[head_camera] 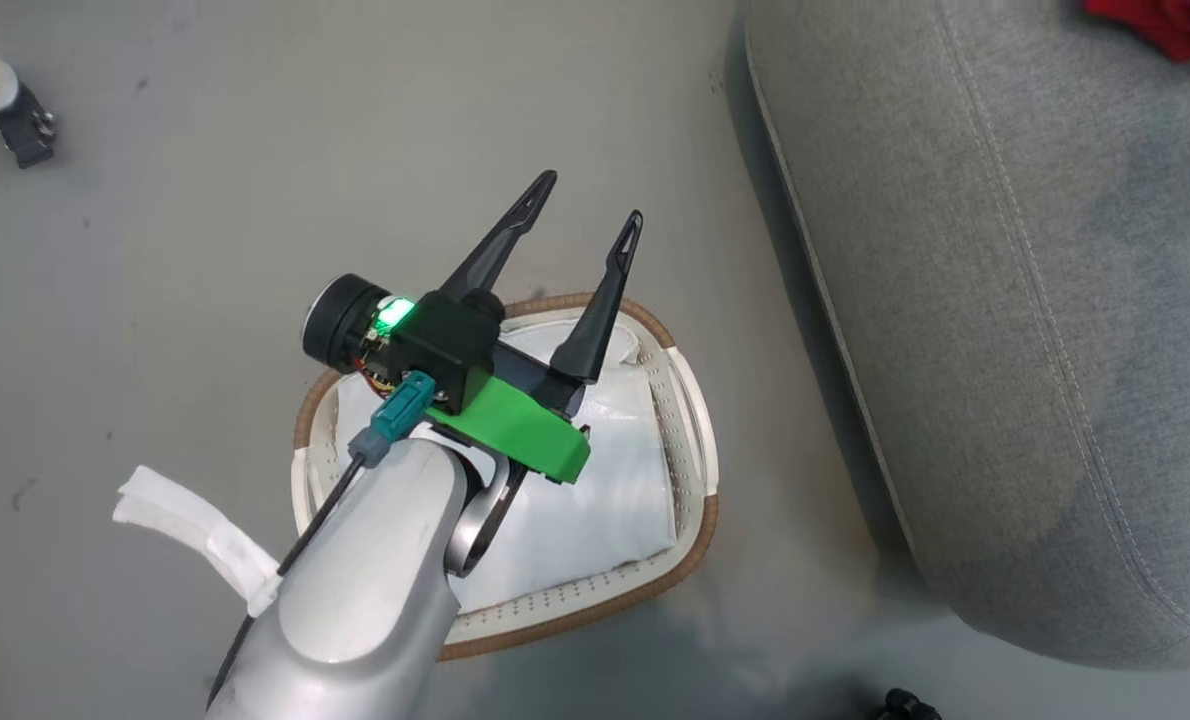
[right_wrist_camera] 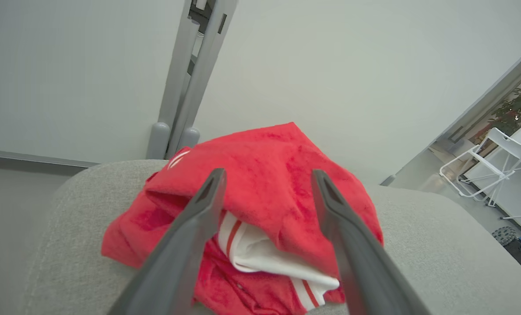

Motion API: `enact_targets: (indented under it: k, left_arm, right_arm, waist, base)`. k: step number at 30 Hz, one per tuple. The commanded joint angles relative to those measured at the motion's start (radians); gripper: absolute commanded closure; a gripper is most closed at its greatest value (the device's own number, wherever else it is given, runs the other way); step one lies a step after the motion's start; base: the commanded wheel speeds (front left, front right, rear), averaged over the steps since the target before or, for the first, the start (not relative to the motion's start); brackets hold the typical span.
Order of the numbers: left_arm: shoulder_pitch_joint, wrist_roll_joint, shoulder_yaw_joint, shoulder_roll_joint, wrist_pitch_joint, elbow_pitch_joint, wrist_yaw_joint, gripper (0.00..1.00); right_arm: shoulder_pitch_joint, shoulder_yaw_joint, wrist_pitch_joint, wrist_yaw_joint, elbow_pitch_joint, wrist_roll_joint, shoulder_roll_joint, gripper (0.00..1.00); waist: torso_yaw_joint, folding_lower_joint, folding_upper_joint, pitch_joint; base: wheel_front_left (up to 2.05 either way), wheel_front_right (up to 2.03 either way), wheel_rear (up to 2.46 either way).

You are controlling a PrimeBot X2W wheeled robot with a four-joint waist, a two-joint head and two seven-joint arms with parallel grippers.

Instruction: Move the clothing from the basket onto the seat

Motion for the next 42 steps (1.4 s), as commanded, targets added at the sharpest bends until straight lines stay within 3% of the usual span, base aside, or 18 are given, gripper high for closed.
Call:
enact_targets:
  k: [1, 9, 19, 27, 35, 42]
  left_arm:
    - [0.025, -0.016, 0.016, -0.001, 0.001, -0.005, 0.006, 0.0]
    - [0.093, -0.069, 0.083, -0.006, 0.001, 0.001, 0.017, 0.0]
    - [0.194, -0.065, 0.207, -0.006, 0.001, 0.027, 0.036, 0.0]
    - [0.31, -0.06, 0.338, -0.007, 0.001, 0.008, 0.036, 0.0]
    - [0.447, -0.071, 0.43, -0.007, 0.001, -0.027, 0.026, 0.0]
    - [0.561, -0.072, 0.453, -0.007, 0.001, -0.038, 0.028, 0.0]
  right_arm:
    - [0.017, 0.012, -0.002, -0.002, 0.001, 0.015, 0.001, 0.0]
    - [0.056, 0.087, -0.002, -0.001, -0.015, 0.054, 0.033, 0.0]
    - [0.191, 0.118, -0.002, -0.001, -0.108, 0.071, 0.17, 0.0]
    - [0.383, 0.132, -0.002, -0.001, -0.212, 0.097, 0.291, 0.0]
    - [0.568, 0.189, -0.002, -0.001, -0.294, 0.207, 0.308, 0.0]
    - [0.726, 0.216, -0.002, -0.001, -0.353, 0.254, 0.309, 0.0]
  waist:
    - [0.033, 0.0, -0.0001, -0.08]
    - [0.111, 0.0, -0.0001, -0.209]
    - [0.201, 0.0, -0.0001, -0.313]
    - [0.247, 0.0, -0.0001, -0.382]
    - [0.261, 0.0, -0.0001, -0.435]
    - [0.267, 0.0, -0.0001, -0.506]
  base:
    - [0.0, 0.0, 0.0]
    - [0.0, 0.0, 0.0]
    - [0.0, 0.0, 0.0]
    - [0.0, 0.0, 0.0]
    - [0.0, 0.0, 0.0]
    - [0.0, 0.0, 0.0]
